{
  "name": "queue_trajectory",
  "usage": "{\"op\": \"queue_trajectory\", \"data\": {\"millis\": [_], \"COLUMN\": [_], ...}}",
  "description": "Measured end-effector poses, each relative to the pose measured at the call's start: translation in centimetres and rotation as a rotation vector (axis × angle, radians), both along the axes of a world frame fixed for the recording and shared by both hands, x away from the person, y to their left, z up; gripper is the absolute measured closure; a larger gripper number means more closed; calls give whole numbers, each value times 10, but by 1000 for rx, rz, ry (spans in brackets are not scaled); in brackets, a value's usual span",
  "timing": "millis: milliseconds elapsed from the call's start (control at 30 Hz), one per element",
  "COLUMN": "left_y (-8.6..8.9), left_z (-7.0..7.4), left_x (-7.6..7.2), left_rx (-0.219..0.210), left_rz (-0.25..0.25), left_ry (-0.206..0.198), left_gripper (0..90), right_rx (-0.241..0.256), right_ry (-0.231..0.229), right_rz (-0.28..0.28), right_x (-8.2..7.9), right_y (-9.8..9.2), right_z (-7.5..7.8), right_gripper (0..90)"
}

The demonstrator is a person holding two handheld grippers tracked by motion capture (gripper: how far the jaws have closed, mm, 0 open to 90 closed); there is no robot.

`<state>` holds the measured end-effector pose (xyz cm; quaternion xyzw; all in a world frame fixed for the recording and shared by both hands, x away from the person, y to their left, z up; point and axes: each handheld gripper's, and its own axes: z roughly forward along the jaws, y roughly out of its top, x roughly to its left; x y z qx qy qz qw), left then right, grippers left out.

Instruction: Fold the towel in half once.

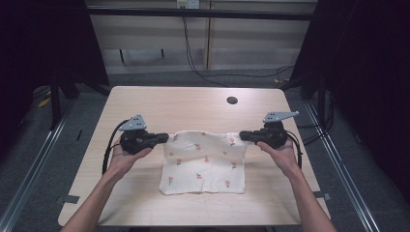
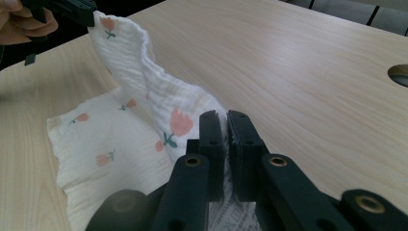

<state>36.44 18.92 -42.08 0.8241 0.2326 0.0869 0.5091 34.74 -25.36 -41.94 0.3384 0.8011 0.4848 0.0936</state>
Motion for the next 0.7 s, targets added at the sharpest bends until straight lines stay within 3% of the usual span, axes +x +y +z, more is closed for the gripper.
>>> {"op": "queue_trajectory", "data": {"millis": [133,267,367,567,700], "left_y": [2,2,1,1,3], "left_z": [3,-2,-6,-8,-16], "left_x": [-7,-14,-17,-24,-36], "left_rx": [16,28,65,46,57], "left_rz": [-13,-32,-39,-55,-69], "left_ry": [-16,-6,1,3,9], "left_gripper": [864,864,863,864,864], "right_rx": [5,11,11,-7,-20], "right_ry": [-6,-14,-9,-1,5], "right_rz": [8,30,56,77,78], "right_x": [-5,-16,-26,-38,-46], "right_y": [-2,-3,0,5,2], "right_z": [3,3,-1,-7,-12], "right_gripper": [851,851,847,841,840]}}
